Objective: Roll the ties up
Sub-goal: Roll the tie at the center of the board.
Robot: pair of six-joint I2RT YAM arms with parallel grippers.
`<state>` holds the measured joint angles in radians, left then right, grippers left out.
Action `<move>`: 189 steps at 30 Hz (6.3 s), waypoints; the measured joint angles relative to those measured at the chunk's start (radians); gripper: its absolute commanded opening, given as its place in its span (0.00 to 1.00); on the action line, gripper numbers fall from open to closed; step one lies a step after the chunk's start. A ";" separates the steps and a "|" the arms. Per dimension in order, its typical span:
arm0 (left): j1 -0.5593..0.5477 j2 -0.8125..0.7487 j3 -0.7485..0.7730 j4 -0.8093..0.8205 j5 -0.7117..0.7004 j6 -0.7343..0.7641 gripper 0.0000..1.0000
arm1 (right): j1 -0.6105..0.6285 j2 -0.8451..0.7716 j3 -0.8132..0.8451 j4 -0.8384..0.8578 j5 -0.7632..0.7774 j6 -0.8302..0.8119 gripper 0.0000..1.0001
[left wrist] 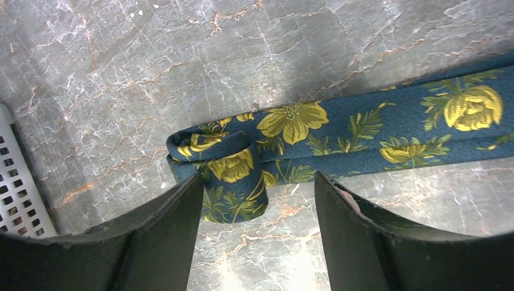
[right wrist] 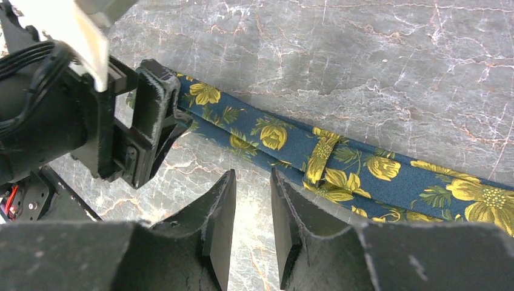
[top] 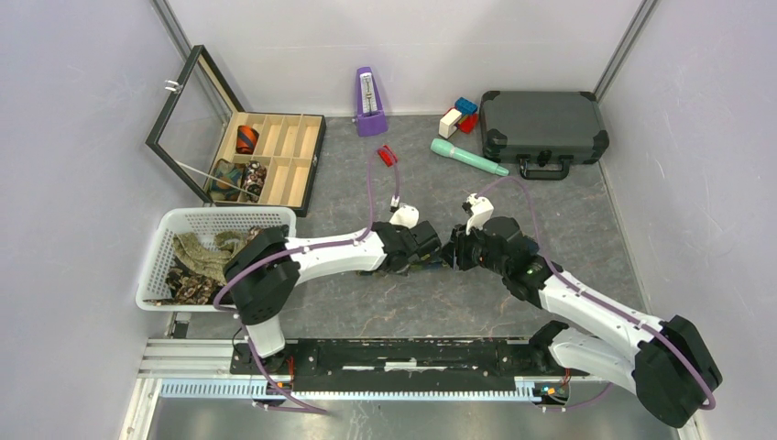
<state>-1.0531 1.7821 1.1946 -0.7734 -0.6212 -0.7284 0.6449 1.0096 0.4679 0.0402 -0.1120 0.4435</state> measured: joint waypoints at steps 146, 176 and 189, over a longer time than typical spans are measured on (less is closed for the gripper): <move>0.484 -0.668 -0.765 0.753 0.663 0.135 0.87 | 0.205 0.759 0.381 0.243 -0.020 0.113 0.30; 0.586 -0.508 -0.862 1.088 0.907 0.073 0.73 | 0.197 0.769 0.361 0.293 -0.037 0.109 0.29; 0.598 -0.409 -0.867 1.225 0.941 0.053 0.52 | 0.192 0.769 0.349 0.310 -0.041 0.108 0.29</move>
<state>-0.4549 1.3731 0.3275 0.4515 0.3202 -0.6758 0.8364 1.7782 0.8173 0.3500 -0.1528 0.5518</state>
